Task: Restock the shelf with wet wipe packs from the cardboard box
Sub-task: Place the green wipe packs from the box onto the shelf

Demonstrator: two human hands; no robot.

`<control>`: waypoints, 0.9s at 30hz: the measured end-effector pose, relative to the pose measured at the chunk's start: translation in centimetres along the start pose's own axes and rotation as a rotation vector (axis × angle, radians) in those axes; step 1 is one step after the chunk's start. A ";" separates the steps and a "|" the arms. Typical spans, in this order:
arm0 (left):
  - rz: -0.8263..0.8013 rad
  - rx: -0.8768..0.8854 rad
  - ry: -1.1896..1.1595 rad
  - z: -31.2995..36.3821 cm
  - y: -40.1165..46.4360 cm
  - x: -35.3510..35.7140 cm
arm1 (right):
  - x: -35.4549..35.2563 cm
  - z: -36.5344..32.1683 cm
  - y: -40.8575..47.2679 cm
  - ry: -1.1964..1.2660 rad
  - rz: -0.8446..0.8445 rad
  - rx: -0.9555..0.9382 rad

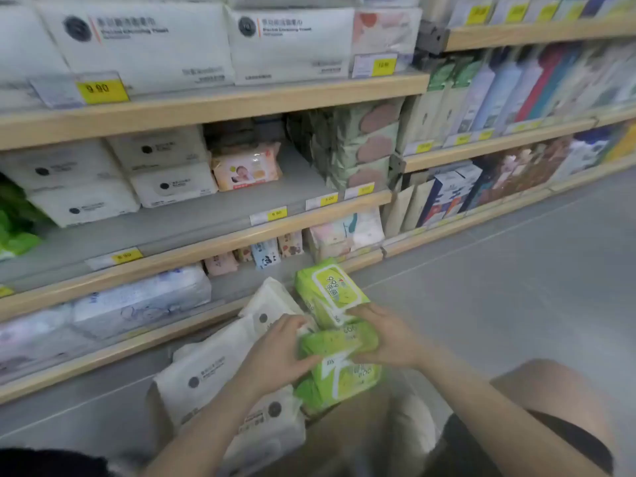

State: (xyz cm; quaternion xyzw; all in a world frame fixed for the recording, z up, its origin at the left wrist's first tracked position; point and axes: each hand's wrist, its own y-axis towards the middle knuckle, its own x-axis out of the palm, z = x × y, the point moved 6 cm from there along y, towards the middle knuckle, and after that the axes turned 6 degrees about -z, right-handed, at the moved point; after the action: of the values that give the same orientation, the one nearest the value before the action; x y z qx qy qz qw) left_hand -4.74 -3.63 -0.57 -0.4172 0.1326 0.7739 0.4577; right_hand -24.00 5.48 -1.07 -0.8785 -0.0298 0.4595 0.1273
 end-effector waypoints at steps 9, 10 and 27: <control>-0.074 -0.154 -0.148 -0.7 1.9 5.4 | 3.3 4.6 -0.6 0.142 -0.009 0.311; -0.074 -0.162 -0.153 -0.8 2.1 5.4 | 3.4 4.7 -0.6 0.154 -0.002 0.320; 0.165 -0.134 -0.603 2.8 2.5 -3.7 | -8.3 -0.5 -2.6 0.465 0.496 0.109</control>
State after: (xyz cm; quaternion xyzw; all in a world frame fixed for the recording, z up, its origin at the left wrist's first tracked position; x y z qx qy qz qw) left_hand -7.34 -5.58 3.57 -0.1859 -0.0272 0.9043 0.3834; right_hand -28.19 6.53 6.48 -0.9320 0.2393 0.2650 0.0619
